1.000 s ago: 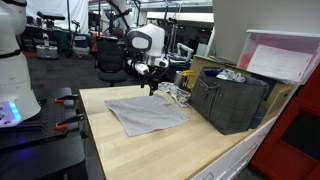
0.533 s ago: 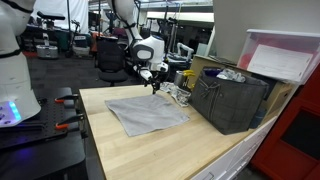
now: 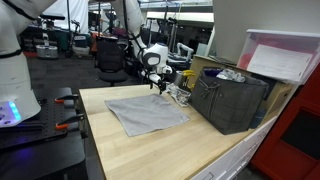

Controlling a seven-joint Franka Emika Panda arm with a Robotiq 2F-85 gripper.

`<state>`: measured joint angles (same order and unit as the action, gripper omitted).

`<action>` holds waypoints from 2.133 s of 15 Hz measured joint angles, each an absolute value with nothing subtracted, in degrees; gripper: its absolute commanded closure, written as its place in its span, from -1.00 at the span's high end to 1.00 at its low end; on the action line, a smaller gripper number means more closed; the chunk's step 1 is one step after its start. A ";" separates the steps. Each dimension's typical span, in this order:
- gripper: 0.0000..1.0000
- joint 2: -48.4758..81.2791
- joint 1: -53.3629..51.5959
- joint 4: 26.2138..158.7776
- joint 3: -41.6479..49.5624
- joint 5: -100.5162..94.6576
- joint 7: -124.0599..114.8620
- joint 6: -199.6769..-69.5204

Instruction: Fold the grey towel into a triangular shape

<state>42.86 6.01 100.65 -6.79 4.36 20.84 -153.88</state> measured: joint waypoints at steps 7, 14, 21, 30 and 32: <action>1.00 51.21 1.36 86.20 -6.67 -0.56 19.92 -146.42; 0.50 58.08 0.71 76.32 -6.00 -3.66 19.94 -141.74; -0.45 62.20 0.43 70.55 -5.99 -4.20 20.03 -139.89; -0.99 61.93 1.49 70.57 -5.85 -3.21 19.81 -139.91; -0.98 59.98 2.68 73.21 -6.25 -1.40 18.89 -140.97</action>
<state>59.98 2.68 73.21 -6.25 -1.40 18.89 -140.97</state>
